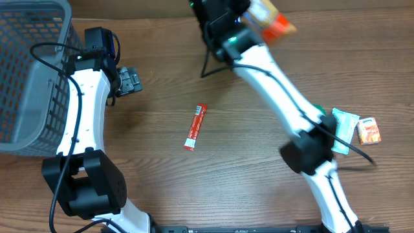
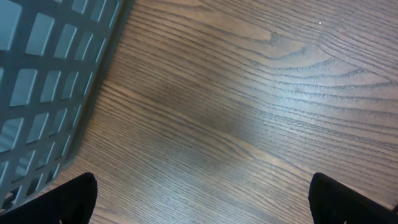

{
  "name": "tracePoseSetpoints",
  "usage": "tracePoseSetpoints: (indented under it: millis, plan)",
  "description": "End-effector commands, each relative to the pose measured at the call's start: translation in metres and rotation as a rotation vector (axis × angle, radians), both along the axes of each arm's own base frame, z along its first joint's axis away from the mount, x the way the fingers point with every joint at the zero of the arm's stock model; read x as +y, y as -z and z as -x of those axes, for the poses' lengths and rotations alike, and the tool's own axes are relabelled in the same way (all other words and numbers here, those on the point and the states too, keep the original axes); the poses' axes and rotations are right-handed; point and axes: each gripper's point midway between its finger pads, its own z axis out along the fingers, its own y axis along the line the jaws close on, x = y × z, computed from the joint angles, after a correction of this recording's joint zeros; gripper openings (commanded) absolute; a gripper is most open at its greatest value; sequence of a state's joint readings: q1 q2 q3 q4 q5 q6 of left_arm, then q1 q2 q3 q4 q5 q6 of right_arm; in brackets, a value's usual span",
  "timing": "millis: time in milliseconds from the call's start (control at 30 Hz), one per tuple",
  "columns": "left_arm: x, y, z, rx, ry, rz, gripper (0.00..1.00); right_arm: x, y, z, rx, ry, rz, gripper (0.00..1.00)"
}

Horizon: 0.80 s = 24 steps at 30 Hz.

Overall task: Scan the item barcode
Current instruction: 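Carry the snack tube up to the barcode scanner window, then carry the tube right and set it down on the table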

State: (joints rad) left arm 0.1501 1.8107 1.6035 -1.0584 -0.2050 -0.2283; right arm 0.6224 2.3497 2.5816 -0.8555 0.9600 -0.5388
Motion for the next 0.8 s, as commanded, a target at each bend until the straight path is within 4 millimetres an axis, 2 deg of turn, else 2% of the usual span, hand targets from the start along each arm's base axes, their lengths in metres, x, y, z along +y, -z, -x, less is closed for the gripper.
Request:
tracePoseSetpoints:
  millis: [0, 100, 167, 267, 333, 433, 567, 767]
  plan:
    - [-0.003, -0.009, -0.004, -0.023, 0.018, -0.003, 1.00, -0.043, -0.056, 0.055, -0.068, 0.130, -0.330, 0.04]
    - [-0.003, -0.009, -0.004, -0.023, 0.018, -0.003, 0.99, -0.050, -0.012, 0.079, 0.169, 0.138, -0.454, 0.04]
    - [-0.003, -0.009, -0.004, -0.023, 0.018, -0.003, 1.00, -0.053, 0.030, 0.099, 0.421, 0.145, -0.608, 0.04]
    - [-0.003, -0.009, -0.004, -0.023, 0.018, -0.003, 1.00, -0.049, 0.057, 0.118, 0.661, 0.118, -0.771, 0.04]
    - [-0.003, -0.009, -0.004, -0.023, 0.018, -0.003, 1.00, -0.049, 0.069, 0.130, 0.785, 0.116, -0.870, 0.04]
    - [-0.003, -0.009, -0.004, -0.023, 0.018, -0.003, 1.00, -0.050, 0.088, 0.139, 0.905, 0.144, -0.945, 0.04]
    - [-0.003, -0.009, -0.004, -0.023, 0.018, -0.003, 1.00, -0.057, 0.123, 0.151, 1.011, 0.224, -0.926, 0.04]
    - [-0.003, -0.009, -0.004, -0.023, 0.018, -0.003, 1.00, -0.058, 0.191, 0.167, 1.136, 0.305, -0.870, 0.04]
